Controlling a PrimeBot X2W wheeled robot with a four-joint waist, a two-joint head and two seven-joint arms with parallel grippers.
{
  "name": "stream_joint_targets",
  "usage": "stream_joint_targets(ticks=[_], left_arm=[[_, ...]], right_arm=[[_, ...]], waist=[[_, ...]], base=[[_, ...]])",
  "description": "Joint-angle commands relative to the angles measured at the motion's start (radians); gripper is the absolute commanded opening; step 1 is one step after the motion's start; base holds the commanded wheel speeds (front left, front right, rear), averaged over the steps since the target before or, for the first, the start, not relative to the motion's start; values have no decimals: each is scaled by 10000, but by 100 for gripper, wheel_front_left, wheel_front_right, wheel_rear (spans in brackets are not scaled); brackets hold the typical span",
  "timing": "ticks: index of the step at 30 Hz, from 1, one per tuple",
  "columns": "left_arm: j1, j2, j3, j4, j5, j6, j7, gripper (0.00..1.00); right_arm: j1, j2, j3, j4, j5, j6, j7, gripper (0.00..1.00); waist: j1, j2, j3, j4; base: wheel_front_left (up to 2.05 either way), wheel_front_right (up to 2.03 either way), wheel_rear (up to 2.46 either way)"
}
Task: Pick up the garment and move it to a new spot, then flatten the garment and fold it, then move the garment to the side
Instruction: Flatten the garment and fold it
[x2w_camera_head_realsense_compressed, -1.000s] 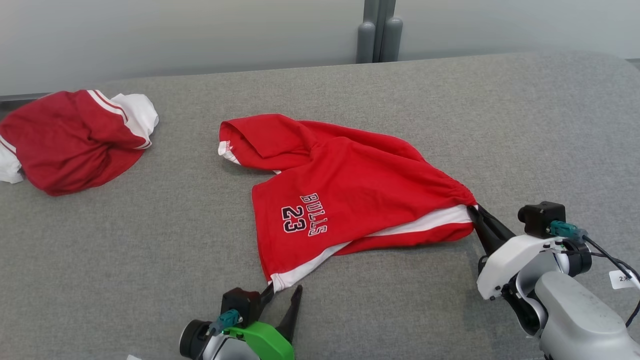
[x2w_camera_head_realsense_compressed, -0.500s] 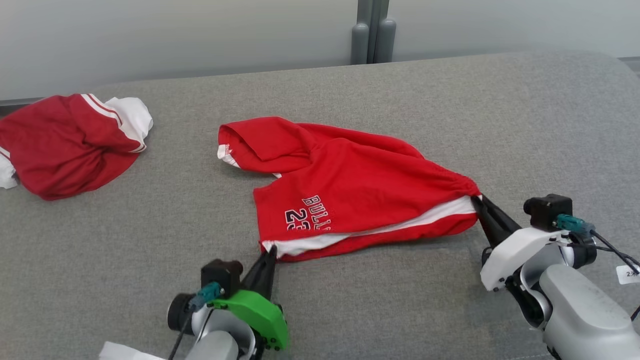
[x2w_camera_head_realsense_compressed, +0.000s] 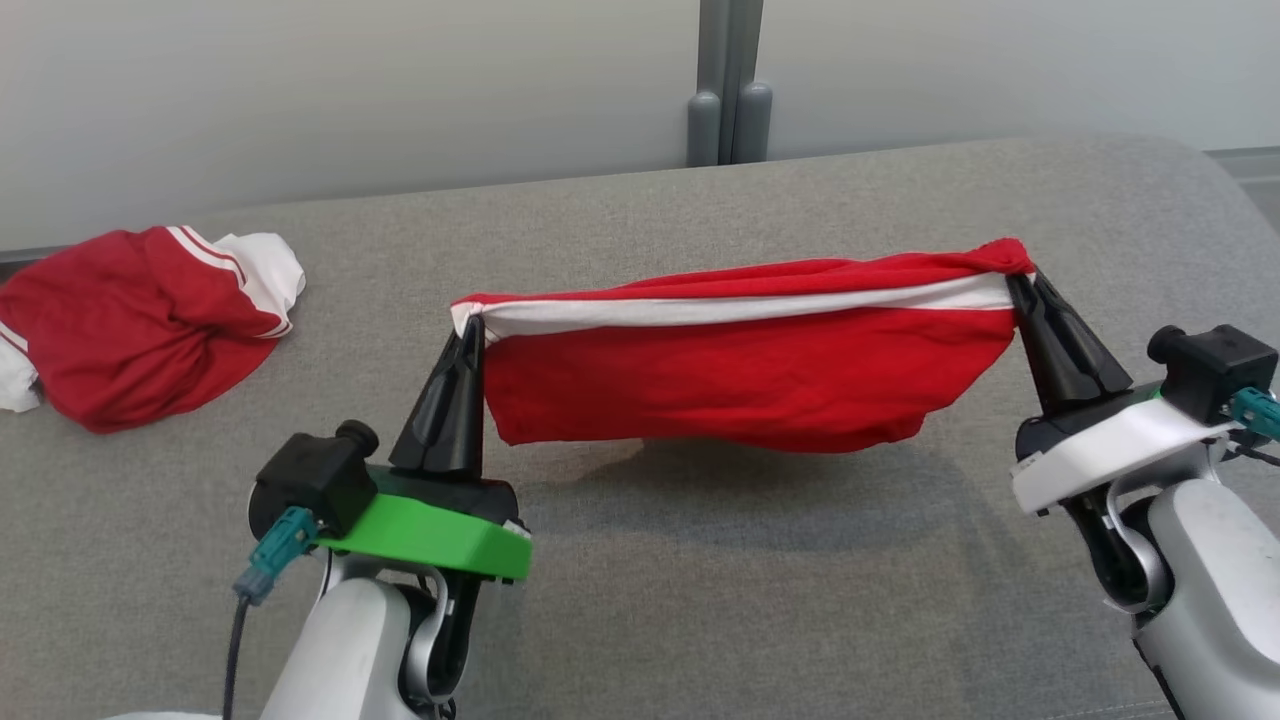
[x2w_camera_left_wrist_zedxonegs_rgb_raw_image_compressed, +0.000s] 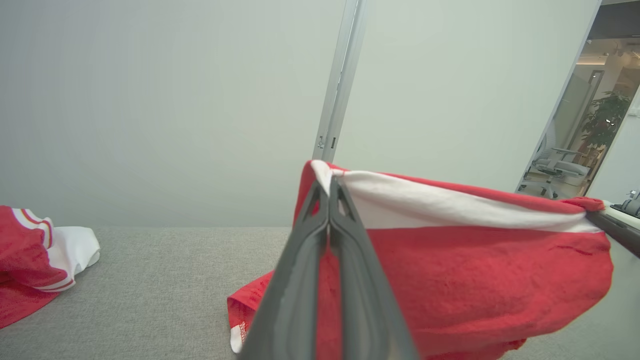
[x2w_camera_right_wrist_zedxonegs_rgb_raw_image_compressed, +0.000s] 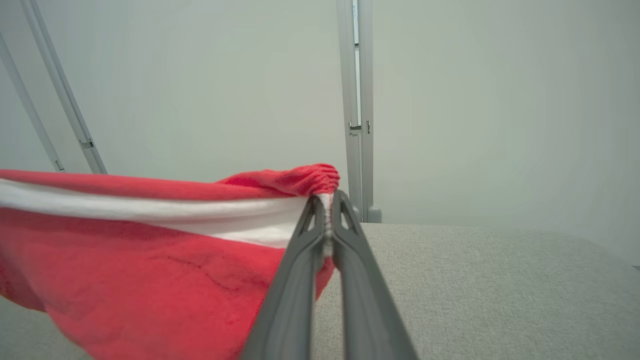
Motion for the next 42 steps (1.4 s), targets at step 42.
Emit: stream_joint_targets(ticks=[42], left_arm=[[-9543,1292,533,2489,306,-542,1170,0]], right_arm=[[-7549,1773,-592,1212,-1732,-1,516,0]], waist=[[0,-1,3187,-656]], base=[[0,0,0]])
